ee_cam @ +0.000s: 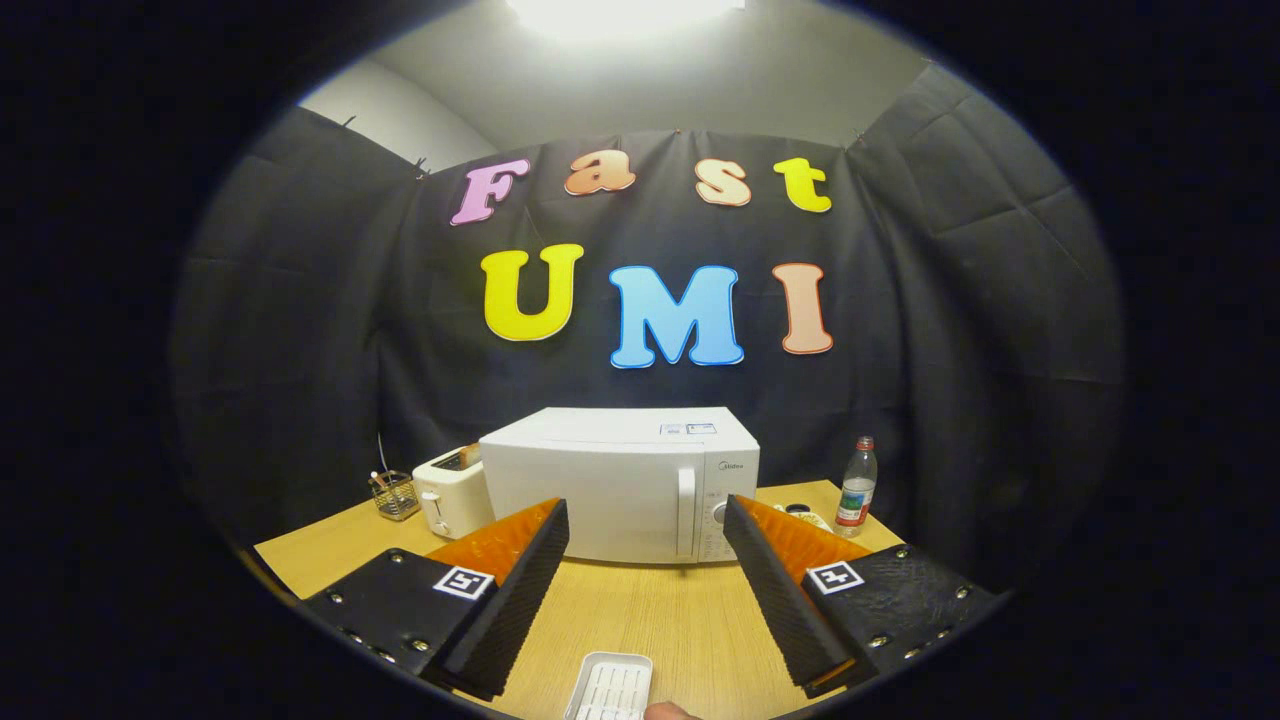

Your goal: Open the microwave, put the food inside, and close the microwave door.

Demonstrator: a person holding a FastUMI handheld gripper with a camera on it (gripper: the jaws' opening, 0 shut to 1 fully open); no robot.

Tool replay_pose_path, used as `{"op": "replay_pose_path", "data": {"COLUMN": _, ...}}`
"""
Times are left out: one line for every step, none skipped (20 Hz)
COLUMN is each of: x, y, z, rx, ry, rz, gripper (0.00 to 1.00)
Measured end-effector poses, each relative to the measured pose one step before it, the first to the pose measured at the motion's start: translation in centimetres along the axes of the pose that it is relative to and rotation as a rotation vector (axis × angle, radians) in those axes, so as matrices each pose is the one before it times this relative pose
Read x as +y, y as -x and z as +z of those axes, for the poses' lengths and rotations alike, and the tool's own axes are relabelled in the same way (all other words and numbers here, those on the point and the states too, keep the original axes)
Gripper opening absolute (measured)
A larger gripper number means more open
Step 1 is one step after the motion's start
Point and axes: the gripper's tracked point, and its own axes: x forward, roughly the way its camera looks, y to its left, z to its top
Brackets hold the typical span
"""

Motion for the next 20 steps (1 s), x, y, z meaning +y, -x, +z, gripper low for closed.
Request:
{"op": "replay_pose_path", "data": {"x": 0.131, "y": 0.349, "z": 0.057, "rx": -0.00123, "ry": -0.00146, "rz": 0.00450, "gripper": 0.98}}
{"op": "replay_pose_path", "data": {"x": 0.308, "y": 0.288, "z": 0.194, "rx": -0.00383, "ry": -0.00272, "rz": 0.00590, "gripper": 0.98}}
{"op": "replay_pose_path", "data": {"x": 0.100, "y": 0.206, "z": 0.175, "rx": -0.00493, "ry": -0.00075, "rz": 0.00072, "gripper": 0.98}}
{"op": "replay_pose_path", "data": {"x": 0.105, "y": 0.188, "z": 0.149, "rx": -0.00268, "ry": -0.00059, "rz": -0.00026, "gripper": 0.98}}
{"op": "replay_pose_path", "data": {"x": 0.242, "y": 0.251, "z": 0.241, "rx": -0.00297, "ry": -0.00290, "rz": 0.00330, "gripper": 0.98}}
{"op": "replay_pose_path", "data": {"x": 0.139, "y": 0.135, "z": 0.282, "rx": -0.00443, "ry": -0.00238, "rz": 0.00077, "gripper": 0.98}}
{"op": "replay_pose_path", "data": {"x": 0.111, "y": 0.196, "z": 0.206, "rx": -0.00305, "ry": -0.00055, "rz": 0.00168, "gripper": 0.98}}
{"op": "replay_pose_path", "data": {"x": 0.180, "y": 0.111, "z": 0.252, "rx": -0.00302, "ry": 0.00047, "rz": 0.00281, "gripper": 0.98}}
{"op": "replay_pose_path", "data": {"x": 0.012, "y": 0.217, "z": 0.149, "rx": -0.00182, "ry": 0.00196, "rz": 0.00076, "gripper": 0.98}}
{"op": "replay_pose_path", "data": {"x": -0.011, "y": 0.210, "z": 0.214, "rx": -0.00441, "ry": 0.00042, "rz": 0.00015, "gripper": 0.98}}
{"op": "replay_pose_path", "data": {"x": -0.006, "y": 0.208, "z": 0.188, "rx": -0.00360, "ry": 0.00129, "rz": -0.00030, "gripper": 0.98}}
{"op": "replay_pose_path", "data": {"x": -0.076, "y": 0.257, "z": 0.127, "rx": -0.00228, "ry": 0.00041, "rz": -0.00117, "gripper": 0.98}}
{"op": "replay_pose_path", "data": {"x": -0.111, "y": 0.178, "z": -0.026, "rx": -0.00026, "ry": 0.00156, "rz": 0.00111, "gripper": 0.98}}
{"op": "replay_pose_path", "data": {"x": -0.017, "y": 0.171, "z": -0.081, "rx": 0.00321, "ry": 0.00053, "rz": 0.00055, "gripper": 0.98}}
{"op": "replay_pose_path", "data": {"x": -0.075, "y": 0.167, "z": -0.123, "rx": 0.00441, "ry": -0.00058, "rz": 0.00000, "gripper": 0.98}}
{"op": "replay_pose_path", "data": {"x": -0.055, "y": 0.226, "z": 0.098, "rx": -0.00039, "ry": -0.00219, "rz": 0.00017, "gripper": 0.98}}
{"op": "replay_pose_path", "data": {"x": -0.006, "y": 0.238, "z": 0.196, "rx": -0.00377, "ry": -0.00256, "rz": 0.00034, "gripper": 0.98}}
{"op": "replay_pose_path", "data": {"x": 0.027, "y": 0.229, "z": 0.283, "rx": -0.00795, "ry": -0.00148, "rz": 0.00079, "gripper": 0.98}}
{"op": "replay_pose_path", "data": {"x": -0.058, "y": 0.132, "z": 0.211, "rx": -0.00597, "ry": 0.00110, "rz": 0.00080, "gripper": 0.98}}
{"op": "replay_pose_path", "data": {"x": 0.003, "y": 0.183, "z": 0.159, "rx": -0.00321, "ry": 0.00106, "rz": 0.00125, "gripper": 0.98}}
